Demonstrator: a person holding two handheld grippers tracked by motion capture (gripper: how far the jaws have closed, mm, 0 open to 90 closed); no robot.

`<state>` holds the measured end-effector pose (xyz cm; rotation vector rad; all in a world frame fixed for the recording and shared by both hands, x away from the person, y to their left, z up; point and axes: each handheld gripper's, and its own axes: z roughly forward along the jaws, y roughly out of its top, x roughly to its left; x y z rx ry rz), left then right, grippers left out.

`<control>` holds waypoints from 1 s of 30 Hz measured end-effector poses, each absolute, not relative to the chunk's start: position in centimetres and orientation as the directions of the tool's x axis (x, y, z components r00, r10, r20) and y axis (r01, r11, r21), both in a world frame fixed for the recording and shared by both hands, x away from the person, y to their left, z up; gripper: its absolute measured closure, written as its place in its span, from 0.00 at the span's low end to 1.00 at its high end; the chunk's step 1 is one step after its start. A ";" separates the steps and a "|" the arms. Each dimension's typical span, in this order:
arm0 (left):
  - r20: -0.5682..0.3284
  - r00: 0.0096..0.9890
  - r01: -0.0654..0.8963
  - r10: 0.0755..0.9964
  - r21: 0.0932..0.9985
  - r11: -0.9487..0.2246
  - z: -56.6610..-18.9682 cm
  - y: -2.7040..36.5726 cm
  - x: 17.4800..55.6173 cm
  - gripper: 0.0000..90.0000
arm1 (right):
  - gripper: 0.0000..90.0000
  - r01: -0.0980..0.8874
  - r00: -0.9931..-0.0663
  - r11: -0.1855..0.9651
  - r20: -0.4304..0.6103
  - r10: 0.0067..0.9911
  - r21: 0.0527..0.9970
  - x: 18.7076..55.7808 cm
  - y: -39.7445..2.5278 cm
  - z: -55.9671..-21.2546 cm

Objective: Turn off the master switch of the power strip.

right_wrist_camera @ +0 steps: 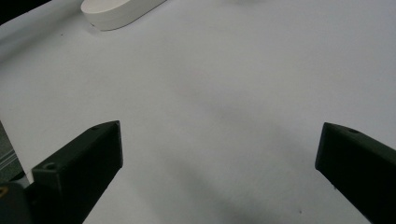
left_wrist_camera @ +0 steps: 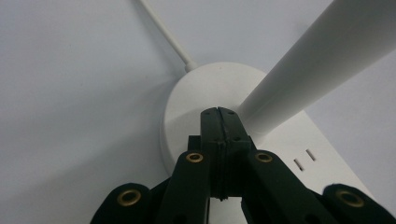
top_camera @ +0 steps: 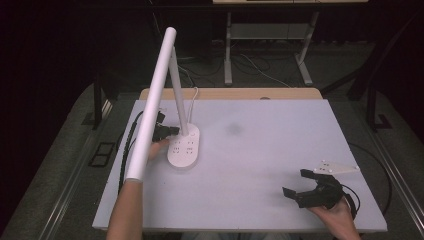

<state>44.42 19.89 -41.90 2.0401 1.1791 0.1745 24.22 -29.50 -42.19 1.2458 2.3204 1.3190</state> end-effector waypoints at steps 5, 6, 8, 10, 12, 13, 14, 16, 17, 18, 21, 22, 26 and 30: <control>-0.263 0.548 0.691 0.794 0.677 -0.252 -42.1 20.0 44.3 1.00 | 0.00 0.570 -0.628 0.249 0.220 0.746 0.783 24.1 -29.5 -42.1; -0.265 0.546 0.690 0.795 0.680 -0.248 -42.1 20.0 44.3 1.00 | 0.00 0.569 -0.629 0.250 0.219 0.746 0.783 24.1 -29.5 -42.1; -0.256 0.546 0.688 0.798 0.680 -0.252 -42.1 19.9 44.2 1.00 | 0.00 0.567 -0.631 0.253 0.216 0.745 0.784 24.0 -29.5 -42.1; -0.247 0.541 0.684 0.804 0.686 -0.249 -42.2 19.8 44.1 1.00 | 0.00 0.566 -0.632 0.253 0.217 0.744 0.784 24.0 -29.4 -42.1; -0.268 0.520 0.698 0.811 0.681 -0.222 -42.2 19.8 44.1 1.00 | 0.00 0.567 -0.632 0.254 0.216 0.744 0.784 24.0 -29.4 -42.0; -0.277 0.512 0.705 0.813 0.676 -0.214 -42.2 19.9 44.1 1.00 | 0.00 0.564 -0.634 0.254 0.215 0.743 0.785 24.0 -29.4 -42.0; -0.289 0.497 0.716 0.818 0.669 -0.199 -42.2 19.8 44.1 1.00 | 0.00 0.560 -0.637 0.257 0.211 0.741 0.787 24.0 -29.3 -42.0; -0.265 0.513 0.708 0.817 0.668 -0.227 -42.2 19.7 44.1 1.00 | 0.00 0.557 -0.640 0.260 0.208 0.740 0.789 24.0 -29.3 -42.0; -0.251 0.516 0.702 0.819 0.671 -0.237 -42.2 19.6 44.1 1.00 | 0.00 0.558 -0.639 0.260 0.208 0.740 0.788 23.9 -29.3 -42.0; -0.243 0.519 0.699 0.819 0.672 -0.244 -42.1 19.6 44.0 1.00 | 0.00 0.559 -0.639 0.259 0.210 0.740 0.788 23.8 -29.3 -41.9; -0.267 0.504 0.704 0.821 0.678 -0.212 -42.3 19.7 43.9 1.00 | 0.00 0.559 -0.640 0.260 0.209 0.740 0.788 23.8 -29.3 -41.9; -0.256 0.513 0.698 0.819 0.680 -0.225 -42.3 19.7 43.9 1.00 | 0.00 0.559 -0.639 0.260 0.209 0.740 0.787 23.8 -29.4 -42.0; -0.263 0.516 0.698 0.815 0.681 -0.222 -42.3 19.8 43.9 1.00 | 0.00 0.562 -0.637 0.258 0.212 0.742 0.786 24.0 -29.3 -42.1; -0.272 0.509 0.682 0.816 0.706 -0.190 -42.6 20.0 43.6 1.00 | 0.00 0.563 -0.639 0.265 0.209 0.740 0.783 24.0 -29.2 -42.1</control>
